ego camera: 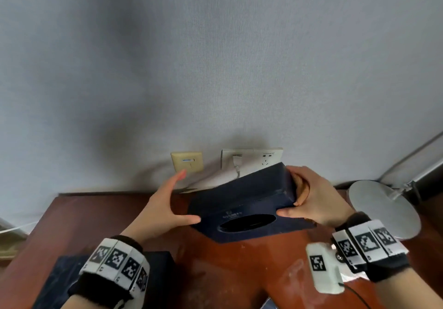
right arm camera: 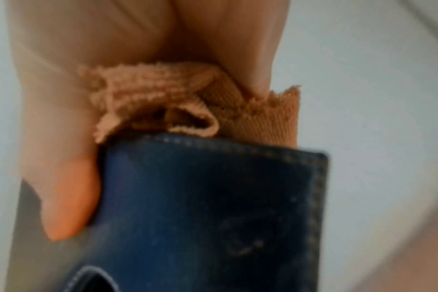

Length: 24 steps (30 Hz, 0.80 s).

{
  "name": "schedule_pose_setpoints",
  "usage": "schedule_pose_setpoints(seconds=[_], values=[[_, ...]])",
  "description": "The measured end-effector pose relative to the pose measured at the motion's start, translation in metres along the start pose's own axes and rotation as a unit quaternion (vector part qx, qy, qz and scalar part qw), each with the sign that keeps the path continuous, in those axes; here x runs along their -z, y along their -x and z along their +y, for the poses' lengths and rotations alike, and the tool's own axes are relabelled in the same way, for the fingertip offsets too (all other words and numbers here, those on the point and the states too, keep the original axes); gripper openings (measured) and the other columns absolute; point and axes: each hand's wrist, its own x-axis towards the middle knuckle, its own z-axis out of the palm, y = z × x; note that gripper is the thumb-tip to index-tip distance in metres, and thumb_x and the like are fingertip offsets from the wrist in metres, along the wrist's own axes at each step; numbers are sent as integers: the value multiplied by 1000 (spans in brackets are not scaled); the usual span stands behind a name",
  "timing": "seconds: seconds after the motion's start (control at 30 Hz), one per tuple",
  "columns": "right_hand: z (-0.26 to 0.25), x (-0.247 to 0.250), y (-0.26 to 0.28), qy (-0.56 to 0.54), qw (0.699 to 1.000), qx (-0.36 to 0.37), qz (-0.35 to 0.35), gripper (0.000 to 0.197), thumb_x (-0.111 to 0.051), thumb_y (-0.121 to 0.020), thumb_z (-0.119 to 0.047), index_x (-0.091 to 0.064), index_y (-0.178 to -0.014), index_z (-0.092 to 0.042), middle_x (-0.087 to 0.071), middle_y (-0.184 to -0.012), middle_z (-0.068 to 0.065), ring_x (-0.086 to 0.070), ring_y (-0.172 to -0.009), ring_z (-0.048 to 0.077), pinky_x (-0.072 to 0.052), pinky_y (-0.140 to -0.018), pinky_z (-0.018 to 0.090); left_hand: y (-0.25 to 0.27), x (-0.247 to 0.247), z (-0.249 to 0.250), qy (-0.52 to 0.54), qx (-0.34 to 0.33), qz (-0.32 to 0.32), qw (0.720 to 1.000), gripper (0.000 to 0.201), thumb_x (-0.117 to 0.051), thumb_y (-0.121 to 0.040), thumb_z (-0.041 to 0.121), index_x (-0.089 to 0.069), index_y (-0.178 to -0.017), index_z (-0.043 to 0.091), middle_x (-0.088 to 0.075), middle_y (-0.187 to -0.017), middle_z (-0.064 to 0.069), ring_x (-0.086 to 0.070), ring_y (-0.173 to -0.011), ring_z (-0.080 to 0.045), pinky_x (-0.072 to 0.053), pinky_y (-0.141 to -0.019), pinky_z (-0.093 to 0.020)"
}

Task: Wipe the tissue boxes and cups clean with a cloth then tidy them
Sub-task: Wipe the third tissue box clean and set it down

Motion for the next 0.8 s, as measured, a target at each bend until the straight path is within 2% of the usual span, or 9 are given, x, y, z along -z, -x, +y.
schedule_pose_setpoints(seconds=[0.07,0.13,0.27,0.43,0.53,0.6,0.7,0.77,0.8], values=[[-24,1,-2,119,991,55,-22,87,-88,-43,-38,-51,-122,-31,-52,-107,-17,-53,-95,3,-42,-86,21,0,-11,24,-66,-59,-14,996,115,-73,-47,64,-14,-143,45,-21,-153,16,-18,-142,-3,-19,-118,-37],[-45,-5,0,200,974,93,-55,86,-83,-48,-45,-48,-125,-32,-50,-110,-15,-50,-96,5,-37,-81,20,-2,-29,47,-73,-109,-47,990,112,-78,-54,55,-12,-144,46,-20,-154,16,-17,-142,-1,-19,-119,-36],[-55,-25,5,264,953,139,-60,83,-79,-51,-49,-49,-126,-29,-55,-113,-7,-55,-99,14,-37,-80,23,-5,-62,68,-44,-123,-78,988,105,-84,-60,41,-21,-145,37,-40,-141,19,-38,-128,2,-33,-111,-27],[-57,-34,6,244,958,130,-83,85,-78,-54,-52,-43,-129,-33,-49,-118,-13,-48,-106,8,-38,-84,21,-5,-57,63,-32,-115,-59,991,73,-86,-58,35,-45,-119,29,-58,-114,17,-55,-107,0,-49,-94,-29],[-58,-22,-1,29,986,67,-149,63,-84,-60,-33,-53,-115,-34,-58,-110,-13,-59,-95,9,-51,-75,24,-2,-48,58,-11,-107,-60,992,71,-87,-58,28,-47,-116,29,-61,-112,16,-57,-105,2,-50,-93,-25],[-50,-8,-6,-146,986,40,-74,38,-76,-74,-7,-63,-99,-32,-69,-97,-13,-66,-80,4,-53,-61,18,1,-41,54,-9,-102,-67,992,71,-87,-59,25,-47,-117,31,-61,-113,18,-55,-107,6,-48,-95,-21],[-47,8,-5,-174,968,83,158,43,-62,-80,11,-64,-99,-28,-68,-93,-28,-62,-87,-11,-44,-76,2,3,-37,47,-1,-89,-58,994,69,-87,-59,23,-47,-115,32,-61,-112,19,-54,-108,8,-49,-94,-22],[-60,-5,1,-158,968,146,133,57,-55,-82,15,-53,-123,-25,-65,-106,-29,-60,-98,-9,-43,-87,6,1,-37,48,8,-85,-45,995,68,-87,-59,23,-47,-113,32,-61,-111,20,-52,-109,9,-48,-94,-20],[-65,-21,6,-90,977,173,82,65,-54,-84,10,-43,-133,-32,-63,-114,-27,-60,-101,-7,-45,-91,11,-1,-38,48,6,-87,-42,995,67,-87,-59,23,-48,-113,31,-62,-110,20,-52,-109,10,-46,-94,-16]])
